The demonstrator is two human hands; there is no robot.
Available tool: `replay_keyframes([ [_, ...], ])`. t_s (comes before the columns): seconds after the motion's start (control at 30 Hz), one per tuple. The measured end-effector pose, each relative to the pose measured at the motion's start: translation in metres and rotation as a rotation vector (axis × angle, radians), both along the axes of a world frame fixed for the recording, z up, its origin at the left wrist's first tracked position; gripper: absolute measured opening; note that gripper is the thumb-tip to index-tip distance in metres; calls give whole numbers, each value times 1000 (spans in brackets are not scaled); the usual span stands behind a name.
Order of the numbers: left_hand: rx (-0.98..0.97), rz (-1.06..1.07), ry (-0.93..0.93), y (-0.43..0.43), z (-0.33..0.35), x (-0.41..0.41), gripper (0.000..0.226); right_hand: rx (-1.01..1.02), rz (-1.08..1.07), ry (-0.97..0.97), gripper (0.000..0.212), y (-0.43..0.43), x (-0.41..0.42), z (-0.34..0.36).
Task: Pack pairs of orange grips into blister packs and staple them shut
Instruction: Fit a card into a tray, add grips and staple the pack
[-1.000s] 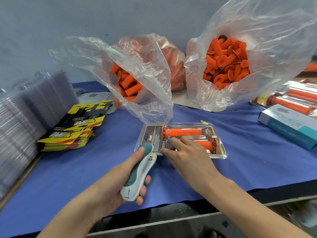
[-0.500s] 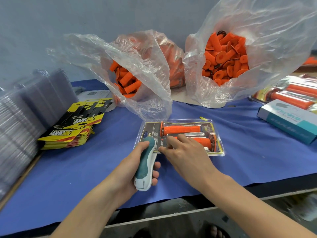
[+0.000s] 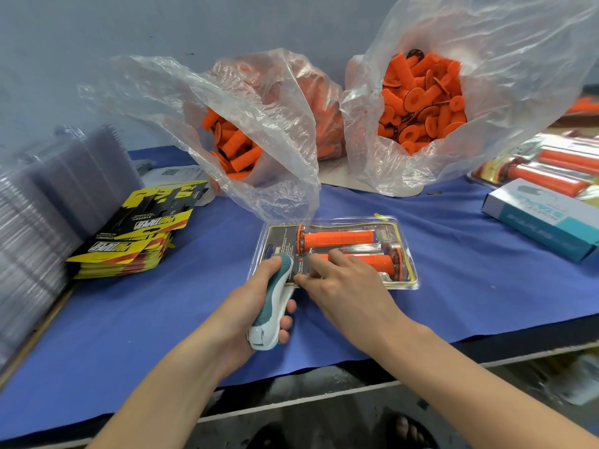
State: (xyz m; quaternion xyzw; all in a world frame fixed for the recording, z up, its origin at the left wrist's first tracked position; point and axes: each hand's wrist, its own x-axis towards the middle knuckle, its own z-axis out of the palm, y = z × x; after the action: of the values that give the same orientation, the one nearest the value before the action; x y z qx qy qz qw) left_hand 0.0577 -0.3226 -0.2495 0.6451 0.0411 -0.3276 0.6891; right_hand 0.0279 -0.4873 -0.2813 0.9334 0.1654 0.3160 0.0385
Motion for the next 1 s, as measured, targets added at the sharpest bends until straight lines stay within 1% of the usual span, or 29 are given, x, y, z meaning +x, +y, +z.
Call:
replay_keyframes([
  [0.23,23,40,-33,-1,-4,-1,48,-4,-1,1,13,0,-1,0],
  [0.33,33,67,-48,-4,-6,-1,49,-26,12,33,12,0,-1,3],
  [0.37,35,73,-56,-4,-7,-1,49,-16,17,45,16,-1,0,6],
  [0.4,33,75,-64,-4,-7,-1,51,17,16,48,30,-3,1,8],
  [0.47,25,66,-76,-3,-8,-1,53,61,34,57,66,-5,2,9],
  [0.5,20,62,-80,-3,-8,-1,54,31,66,53,73,-5,2,8],
  [0.57,2,60,-75,-4,-9,-3,53,-34,128,35,63,-1,3,2],
  [0.63,3,46,-67,-4,-8,-3,53,-30,148,-21,51,1,10,-1],
  [0.7,25,44,-66,-4,-8,-3,54,-24,161,-68,43,4,17,-2],
  [0.83,58,50,-59,-5,-6,-1,52,-32,197,-92,39,2,25,-4],
  [0.9,73,58,-57,-5,-7,-1,50,-13,225,-64,34,0,25,-2],
  [1.0,79,66,-53,-5,-9,-1,47,50,256,-2,35,-1,24,0],
])
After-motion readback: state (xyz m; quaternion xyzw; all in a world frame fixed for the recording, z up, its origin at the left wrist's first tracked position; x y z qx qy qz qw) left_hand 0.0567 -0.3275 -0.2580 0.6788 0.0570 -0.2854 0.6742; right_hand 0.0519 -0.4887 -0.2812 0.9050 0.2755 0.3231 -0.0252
